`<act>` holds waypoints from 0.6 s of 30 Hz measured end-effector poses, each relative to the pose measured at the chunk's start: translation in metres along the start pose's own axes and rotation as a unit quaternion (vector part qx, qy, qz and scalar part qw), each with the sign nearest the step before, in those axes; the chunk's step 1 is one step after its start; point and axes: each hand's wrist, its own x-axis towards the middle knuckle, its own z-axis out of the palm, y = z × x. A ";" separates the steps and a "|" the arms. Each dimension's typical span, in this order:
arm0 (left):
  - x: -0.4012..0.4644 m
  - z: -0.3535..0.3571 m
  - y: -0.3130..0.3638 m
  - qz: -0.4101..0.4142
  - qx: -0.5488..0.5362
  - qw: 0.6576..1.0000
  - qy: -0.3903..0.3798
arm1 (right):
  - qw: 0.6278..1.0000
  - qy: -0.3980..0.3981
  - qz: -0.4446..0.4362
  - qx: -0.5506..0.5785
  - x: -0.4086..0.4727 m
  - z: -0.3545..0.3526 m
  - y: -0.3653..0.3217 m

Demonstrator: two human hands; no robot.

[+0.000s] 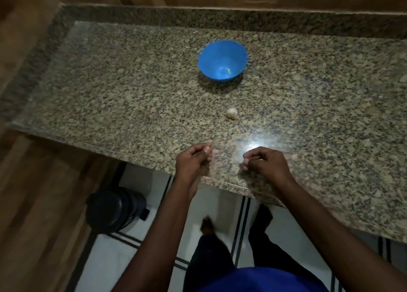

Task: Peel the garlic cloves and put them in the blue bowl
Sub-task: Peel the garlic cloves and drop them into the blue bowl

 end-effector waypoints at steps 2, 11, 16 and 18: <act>-0.006 -0.032 0.008 0.013 -0.039 0.999 0.011 | 0.999 -0.032 -0.001 0.012 -0.006 0.038 -0.009; -0.047 -0.257 0.043 0.056 -0.184 0.980 0.060 | 0.982 -0.180 -0.016 -0.045 -0.041 0.295 -0.007; -0.056 -0.406 0.044 0.073 -0.233 0.963 0.110 | 0.968 -0.241 -0.020 -0.065 -0.070 0.460 0.009; -0.059 -0.452 0.041 0.067 -0.257 0.953 0.142 | 0.964 -0.261 -0.005 -0.052 -0.078 0.508 0.017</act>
